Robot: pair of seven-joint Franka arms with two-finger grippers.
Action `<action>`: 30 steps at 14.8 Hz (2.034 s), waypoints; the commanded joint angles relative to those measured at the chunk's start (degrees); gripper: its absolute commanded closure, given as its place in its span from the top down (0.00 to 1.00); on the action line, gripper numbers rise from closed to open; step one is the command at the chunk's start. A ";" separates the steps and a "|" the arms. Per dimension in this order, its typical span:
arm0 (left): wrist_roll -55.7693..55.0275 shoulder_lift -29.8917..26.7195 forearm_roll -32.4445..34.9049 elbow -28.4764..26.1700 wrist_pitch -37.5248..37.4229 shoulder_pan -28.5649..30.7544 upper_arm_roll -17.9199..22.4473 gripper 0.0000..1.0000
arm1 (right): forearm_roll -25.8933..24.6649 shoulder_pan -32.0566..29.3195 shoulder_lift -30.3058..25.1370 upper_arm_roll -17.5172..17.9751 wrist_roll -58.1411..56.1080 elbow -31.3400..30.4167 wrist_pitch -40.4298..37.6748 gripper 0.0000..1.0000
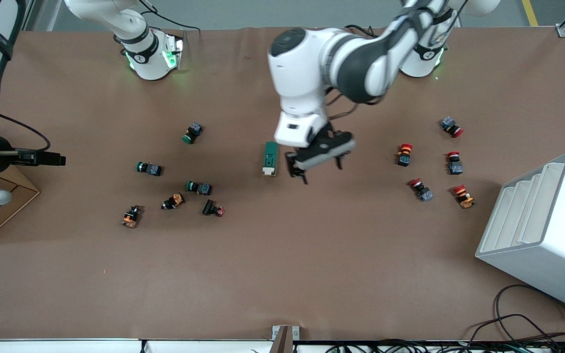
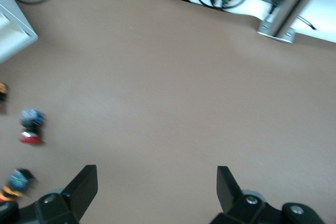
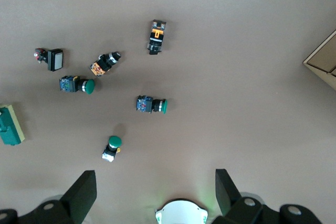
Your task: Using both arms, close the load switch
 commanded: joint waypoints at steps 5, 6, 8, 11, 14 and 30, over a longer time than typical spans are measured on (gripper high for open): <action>28.11 -8.00 -13.12 1.49 -2.75 16.34 -0.58 1.00 | -3.55 -17.29 5.59 16.86 -0.35 12.39 -4.78 1.00; 36.53 -9.84 -18.63 1.31 -2.75 18.80 -0.23 1.00 | -3.91 -17.29 5.33 16.69 -0.26 12.39 -4.69 1.00; 45.98 -13.36 -25.87 0.44 -3.88 23.72 0.57 1.00 | -3.91 -17.82 4.98 16.69 -0.43 12.39 -4.60 1.00; 53.11 -16.62 -30.01 0.35 -9.06 25.85 3.45 1.00 | -3.83 -17.21 4.63 16.95 -0.09 12.39 -4.51 1.00; 62.95 -19.52 -33.36 0.17 -14.77 25.85 9.69 1.00 | -6.88 -14.85 2.87 16.69 0.01 11.86 -5.30 1.00; 74.59 -31.48 -34.07 -10.03 -21.30 29.19 12.35 1.00 | -11.55 -14.48 -6.35 21.68 0.18 5.20 -4.61 1.00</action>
